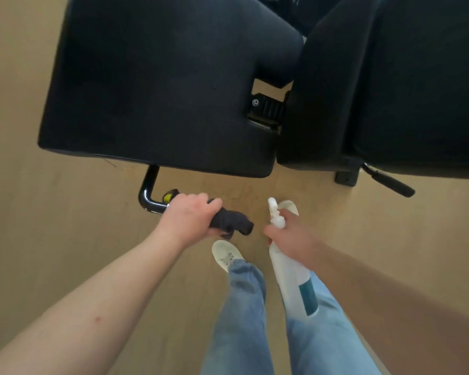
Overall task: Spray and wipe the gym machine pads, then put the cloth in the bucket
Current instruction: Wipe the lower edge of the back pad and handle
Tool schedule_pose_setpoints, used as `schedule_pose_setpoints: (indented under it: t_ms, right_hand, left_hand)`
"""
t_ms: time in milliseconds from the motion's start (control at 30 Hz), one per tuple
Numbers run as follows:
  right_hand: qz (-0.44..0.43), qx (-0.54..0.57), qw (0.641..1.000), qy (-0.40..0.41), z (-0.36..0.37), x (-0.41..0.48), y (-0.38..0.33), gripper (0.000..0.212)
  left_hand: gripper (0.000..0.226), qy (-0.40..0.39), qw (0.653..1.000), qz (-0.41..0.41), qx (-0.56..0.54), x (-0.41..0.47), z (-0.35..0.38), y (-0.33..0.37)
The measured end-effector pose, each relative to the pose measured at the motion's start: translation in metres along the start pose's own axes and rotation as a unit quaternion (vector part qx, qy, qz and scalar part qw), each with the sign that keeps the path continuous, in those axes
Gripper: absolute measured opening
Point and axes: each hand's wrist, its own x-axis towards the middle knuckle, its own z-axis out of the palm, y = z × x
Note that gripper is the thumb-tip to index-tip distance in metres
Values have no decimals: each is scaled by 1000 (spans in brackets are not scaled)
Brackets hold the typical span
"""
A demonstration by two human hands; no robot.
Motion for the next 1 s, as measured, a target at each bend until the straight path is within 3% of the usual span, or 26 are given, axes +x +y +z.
schedule_pose_setpoints:
  t_ms: [100,333,433,533,700,900,1000]
  right_hand:
    - [-21,21,999,-13,11,2,-18,17]
    - [-37,79,996,15,12,10,-43,20]
    - [-40,106,993,40,3,14,-44,13]
    - [-52,105,991,61,-8,15,-43,12]
    - [-55,69,994,58,-5,9,-42,14]
    - [-43,109,992,37,17,1,-54,12]
    - [-53,119,991,25,22,-2,-60,13]
  left_hand:
    - [62,53,996,-66,26,-18,-1,-35]
    - [67,5,987,-161,-15,12,-2,19]
    - [65,-22,988,-142,-52,33,-1,63]
    - [42,-68,992,-88,-61,44,-4,87]
    - [29,-81,996,21,-16,29,-11,51]
    - [38,-55,997,-50,14,-15,-19,-42]
    - [41,-65,995,-74,14,-19,-21,-45]
